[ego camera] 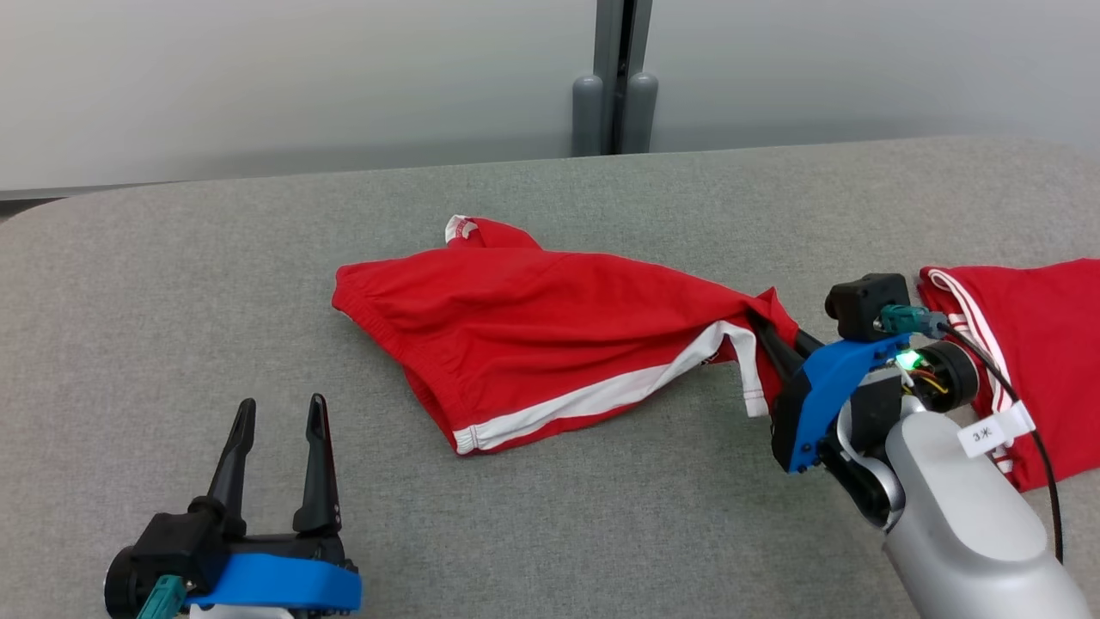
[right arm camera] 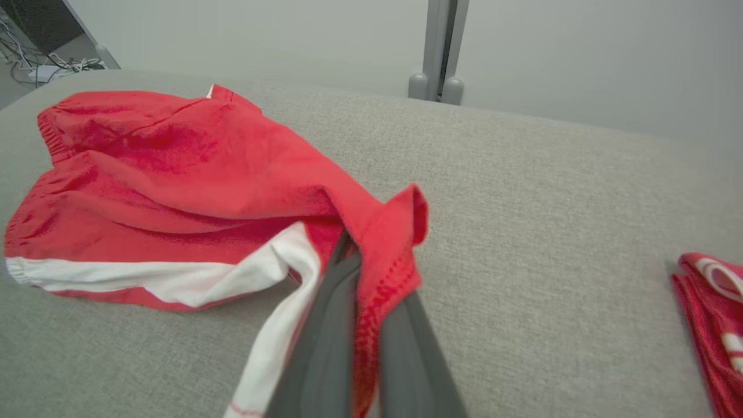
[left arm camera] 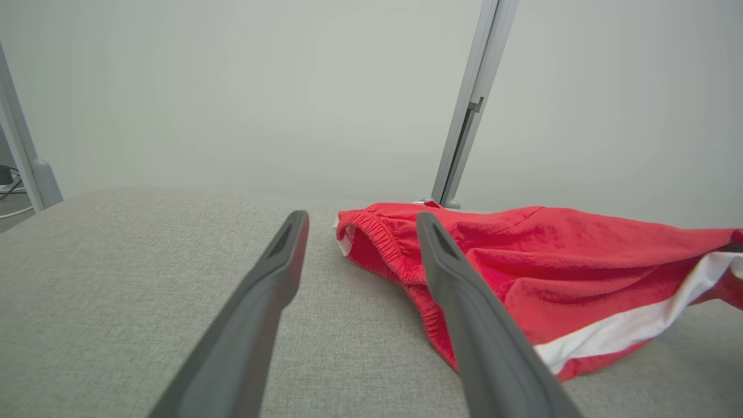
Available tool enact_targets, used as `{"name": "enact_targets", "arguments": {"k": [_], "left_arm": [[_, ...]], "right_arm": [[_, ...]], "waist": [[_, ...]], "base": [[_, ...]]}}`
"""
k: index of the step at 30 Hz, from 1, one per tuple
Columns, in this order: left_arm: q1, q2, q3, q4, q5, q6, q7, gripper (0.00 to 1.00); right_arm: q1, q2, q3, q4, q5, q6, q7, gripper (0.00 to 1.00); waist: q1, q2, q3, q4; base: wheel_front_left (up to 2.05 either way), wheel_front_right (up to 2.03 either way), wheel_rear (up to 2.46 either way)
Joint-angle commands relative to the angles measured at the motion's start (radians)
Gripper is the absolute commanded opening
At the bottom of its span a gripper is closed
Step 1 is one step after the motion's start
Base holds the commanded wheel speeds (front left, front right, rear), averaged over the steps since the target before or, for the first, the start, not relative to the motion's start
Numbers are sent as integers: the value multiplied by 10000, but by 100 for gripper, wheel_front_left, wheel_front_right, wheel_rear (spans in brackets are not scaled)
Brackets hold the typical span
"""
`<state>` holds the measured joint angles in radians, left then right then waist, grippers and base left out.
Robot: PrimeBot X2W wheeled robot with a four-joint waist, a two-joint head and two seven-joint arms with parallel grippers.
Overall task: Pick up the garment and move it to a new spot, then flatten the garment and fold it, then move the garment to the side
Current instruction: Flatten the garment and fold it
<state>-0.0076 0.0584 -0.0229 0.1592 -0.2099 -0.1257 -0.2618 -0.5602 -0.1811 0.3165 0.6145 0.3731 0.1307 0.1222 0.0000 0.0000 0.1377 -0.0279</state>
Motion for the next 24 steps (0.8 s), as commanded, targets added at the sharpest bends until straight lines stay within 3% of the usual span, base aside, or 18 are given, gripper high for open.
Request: {"name": "enact_targets", "arguments": {"k": [1, 6, 11, 19, 24], "left_arm": [[-217, 76, 9, -52, 68, -70, -43, 100], [-337, 102, -34, -24, 109, -70, -43, 100], [-261, 120, -30, 61, 89, -71, -43, 100], [63, 128, -12, 133, 70, -71, -43, 100], [274, 157, 16, 165, 102, -72, -43, 100]], "right_arm": [[342, -229, 52, -276, -474, 1, 72, 100], [814, -704, -4, -688, -1389, 1, -17, 100], [1696, -1002, -897, -1449, -1843, 1, -747, 100], [3628, 84, -3061, -3238, -2320, 1, -2096, 100], [4677, 761, -3776, -4158, -2612, 1, -2408, 100]], "waist": [[0, 0, 81, -74], [0, 0, 114, -125], [0, 0, -113, -112], [0, 0, -574, -93], [0, 0, -834, -107]], "base": [[0, 0, 0], [0, 0, 0], [0, 0, 0], [0, 0, 0], [0, 0, 0]]}}
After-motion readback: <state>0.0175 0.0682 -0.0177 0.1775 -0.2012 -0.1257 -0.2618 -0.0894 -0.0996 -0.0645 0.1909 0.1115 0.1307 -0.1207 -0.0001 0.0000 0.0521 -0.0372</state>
